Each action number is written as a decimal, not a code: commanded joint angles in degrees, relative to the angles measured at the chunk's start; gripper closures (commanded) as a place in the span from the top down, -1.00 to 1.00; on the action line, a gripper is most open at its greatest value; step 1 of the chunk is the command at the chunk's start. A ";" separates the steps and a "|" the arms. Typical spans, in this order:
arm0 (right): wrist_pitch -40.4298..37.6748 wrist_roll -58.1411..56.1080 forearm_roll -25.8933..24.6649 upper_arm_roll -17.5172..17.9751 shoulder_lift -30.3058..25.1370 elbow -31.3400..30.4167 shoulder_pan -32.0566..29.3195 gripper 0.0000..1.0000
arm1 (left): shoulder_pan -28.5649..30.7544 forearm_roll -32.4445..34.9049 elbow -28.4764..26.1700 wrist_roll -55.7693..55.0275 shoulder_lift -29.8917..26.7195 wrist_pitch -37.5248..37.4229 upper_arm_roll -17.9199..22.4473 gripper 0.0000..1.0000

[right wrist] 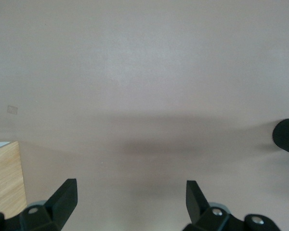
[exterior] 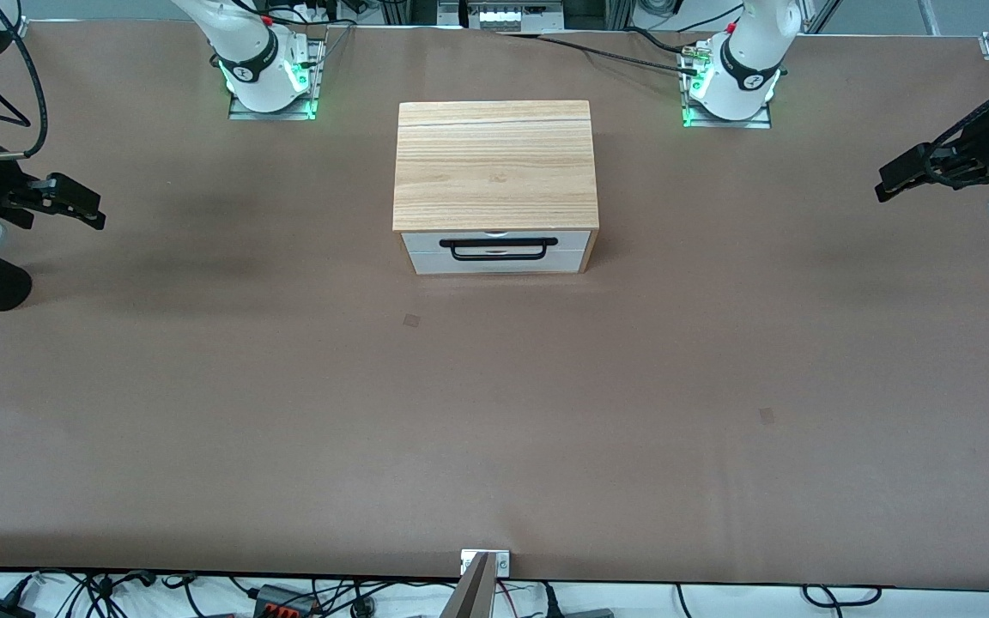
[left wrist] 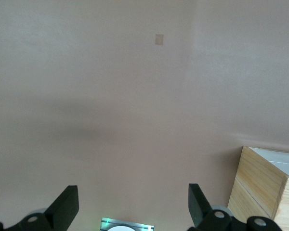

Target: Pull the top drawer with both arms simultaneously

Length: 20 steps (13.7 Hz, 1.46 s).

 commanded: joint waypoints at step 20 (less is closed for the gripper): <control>-2.14 -4.06 17.86 1.98 25.17 10.47 6.10 1.00 | 5.76 -37.84 2.63 29.14 22.45 -2.98 -0.04 1.00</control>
